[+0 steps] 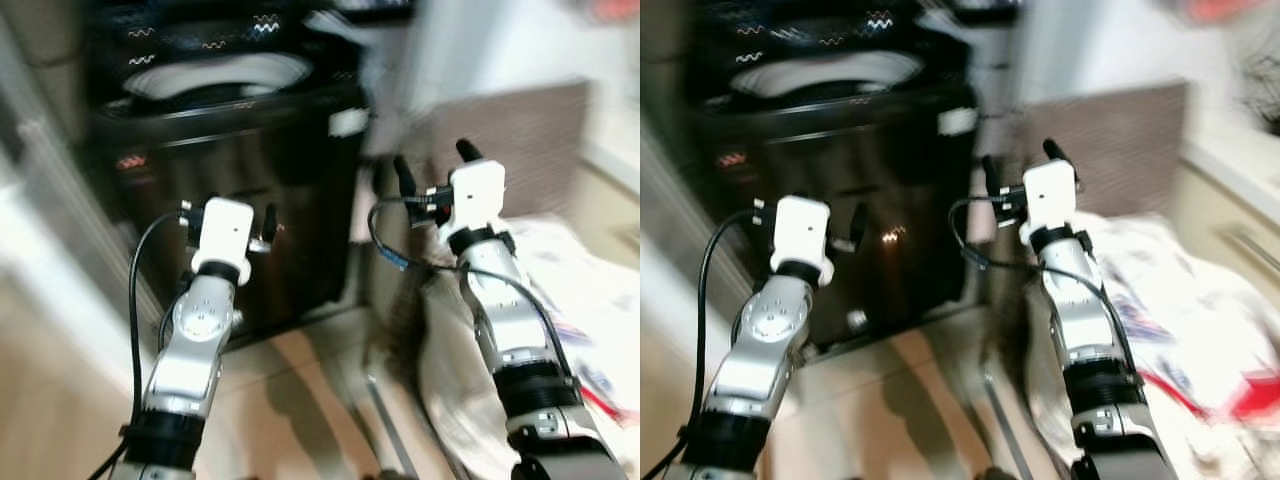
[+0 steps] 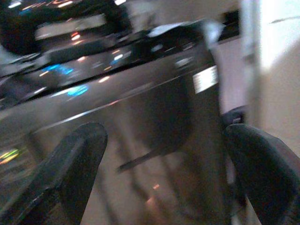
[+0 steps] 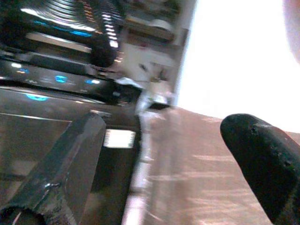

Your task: Clothes washing

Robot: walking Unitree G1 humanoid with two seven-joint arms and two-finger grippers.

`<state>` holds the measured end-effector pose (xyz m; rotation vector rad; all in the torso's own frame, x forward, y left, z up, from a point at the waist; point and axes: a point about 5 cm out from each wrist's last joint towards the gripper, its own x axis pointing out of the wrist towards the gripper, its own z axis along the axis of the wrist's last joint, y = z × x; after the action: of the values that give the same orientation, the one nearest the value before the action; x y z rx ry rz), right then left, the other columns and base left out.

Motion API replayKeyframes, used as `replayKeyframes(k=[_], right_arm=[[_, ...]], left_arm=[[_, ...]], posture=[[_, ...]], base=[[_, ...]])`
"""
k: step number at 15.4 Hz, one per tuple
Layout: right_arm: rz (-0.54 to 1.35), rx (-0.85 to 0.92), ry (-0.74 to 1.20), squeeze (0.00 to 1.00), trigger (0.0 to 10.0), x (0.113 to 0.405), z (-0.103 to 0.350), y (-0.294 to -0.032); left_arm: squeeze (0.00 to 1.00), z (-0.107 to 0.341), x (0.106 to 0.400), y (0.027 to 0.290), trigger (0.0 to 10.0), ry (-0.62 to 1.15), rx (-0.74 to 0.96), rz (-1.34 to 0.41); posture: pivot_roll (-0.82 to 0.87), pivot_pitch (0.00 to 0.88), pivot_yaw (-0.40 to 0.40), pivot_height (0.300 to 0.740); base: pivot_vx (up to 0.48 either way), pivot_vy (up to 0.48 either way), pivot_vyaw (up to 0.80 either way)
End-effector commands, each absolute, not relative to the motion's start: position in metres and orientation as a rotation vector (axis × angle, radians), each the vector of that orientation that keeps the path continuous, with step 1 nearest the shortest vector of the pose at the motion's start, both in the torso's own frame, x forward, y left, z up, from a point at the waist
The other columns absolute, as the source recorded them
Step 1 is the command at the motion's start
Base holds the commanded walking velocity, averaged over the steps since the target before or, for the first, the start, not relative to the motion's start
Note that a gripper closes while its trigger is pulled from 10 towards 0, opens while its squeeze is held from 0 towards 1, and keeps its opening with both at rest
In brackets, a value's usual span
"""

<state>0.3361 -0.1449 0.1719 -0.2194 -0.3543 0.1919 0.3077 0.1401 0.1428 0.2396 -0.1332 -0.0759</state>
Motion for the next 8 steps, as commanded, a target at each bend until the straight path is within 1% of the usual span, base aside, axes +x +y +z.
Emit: replayKeyframes(k=[1, 5, 7, 8], right_arm=[[0.176, -0.22, -0.371, 0.0, 10.0, 0.338, 0.178, -0.147], [0.13, -0.206, -0.369, 0.0, 10.0, 0.335, 0.175, -0.152], [0.015, -0.118, -0.334, 0.0, 10.0, 0.336, 0.171, -0.166], [-0.1, -0.063, -0.309, 0.0, 10.0, 0.337, 0.171, -0.182]], left_arm=[[0.0, 0.142, 0.309, 0.139, 10.0, -0.132, 0.235, -0.087], [0.0, 0.142, 0.311, 0.139, 10.0, -0.14, 0.252, -0.1], [0.0, 0.145, 0.312, 0.138, 10.0, -0.152, 0.262, -0.119], [0.0, 0.144, 0.313, 0.14, 10.0, -0.15, 0.263, -0.126]], posture=[[-0.1, 0.0, 0.049, 0.74], [-0.11, 0.0, 0.051, 0.74], [-0.11, 0.0, 0.057, 0.74], [-0.11, 0.0, 0.061, 0.74]], base=[[0.0, 0.0, -0.64], [0.0, 0.0, -0.64], [0.0, 0.0, -0.64], [0.0, 0.0, -0.64]])
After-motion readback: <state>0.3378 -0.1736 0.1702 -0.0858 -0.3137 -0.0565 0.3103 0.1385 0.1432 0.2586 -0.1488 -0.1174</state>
